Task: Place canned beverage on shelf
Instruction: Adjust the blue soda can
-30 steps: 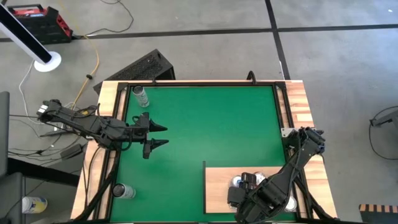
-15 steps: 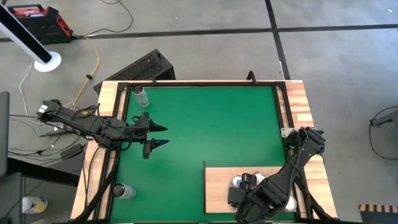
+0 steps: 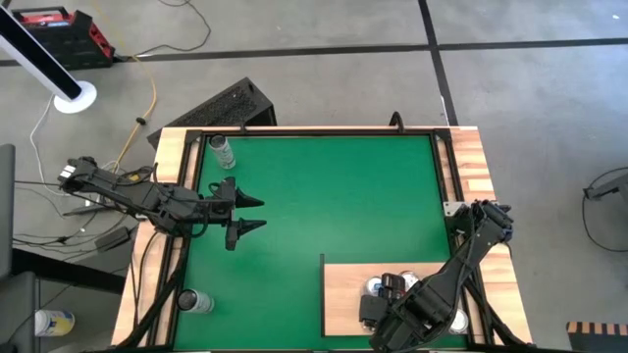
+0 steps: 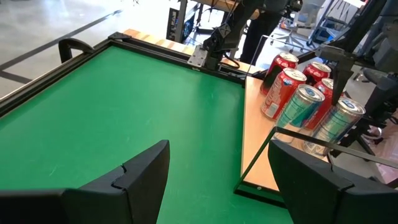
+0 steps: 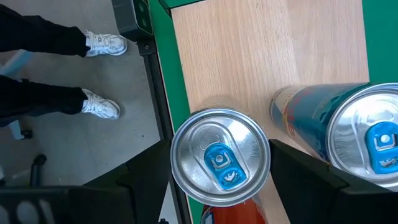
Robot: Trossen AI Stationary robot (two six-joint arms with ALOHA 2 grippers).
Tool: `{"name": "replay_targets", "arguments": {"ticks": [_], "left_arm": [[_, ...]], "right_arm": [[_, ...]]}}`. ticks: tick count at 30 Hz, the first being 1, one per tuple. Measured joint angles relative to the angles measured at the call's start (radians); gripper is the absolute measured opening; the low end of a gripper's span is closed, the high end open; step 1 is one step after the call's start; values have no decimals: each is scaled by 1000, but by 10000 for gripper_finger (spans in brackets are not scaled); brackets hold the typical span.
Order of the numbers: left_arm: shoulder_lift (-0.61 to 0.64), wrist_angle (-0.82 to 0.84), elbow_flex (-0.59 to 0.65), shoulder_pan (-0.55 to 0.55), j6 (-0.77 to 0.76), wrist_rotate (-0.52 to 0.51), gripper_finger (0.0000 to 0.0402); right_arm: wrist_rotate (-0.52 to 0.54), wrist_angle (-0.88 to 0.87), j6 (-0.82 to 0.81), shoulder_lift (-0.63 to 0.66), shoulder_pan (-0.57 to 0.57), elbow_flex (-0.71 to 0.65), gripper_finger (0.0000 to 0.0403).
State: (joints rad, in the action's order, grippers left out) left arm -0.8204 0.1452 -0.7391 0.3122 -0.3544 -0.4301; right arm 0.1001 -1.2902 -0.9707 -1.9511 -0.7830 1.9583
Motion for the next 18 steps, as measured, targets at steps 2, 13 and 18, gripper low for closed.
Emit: {"name": "replay_targets", "arguments": {"ticks": [2,13,18], "left_arm": [[0,0,0,0,-1,0,256],[0,0,0,0,-1,0,256],[0,0,0,0,-1,0,256]], "right_arm": [[0,-1,0,0,0,0,281],[0,-3,0,0,0,0,296],[0,-8,11,-3,0,-2,322]]}}
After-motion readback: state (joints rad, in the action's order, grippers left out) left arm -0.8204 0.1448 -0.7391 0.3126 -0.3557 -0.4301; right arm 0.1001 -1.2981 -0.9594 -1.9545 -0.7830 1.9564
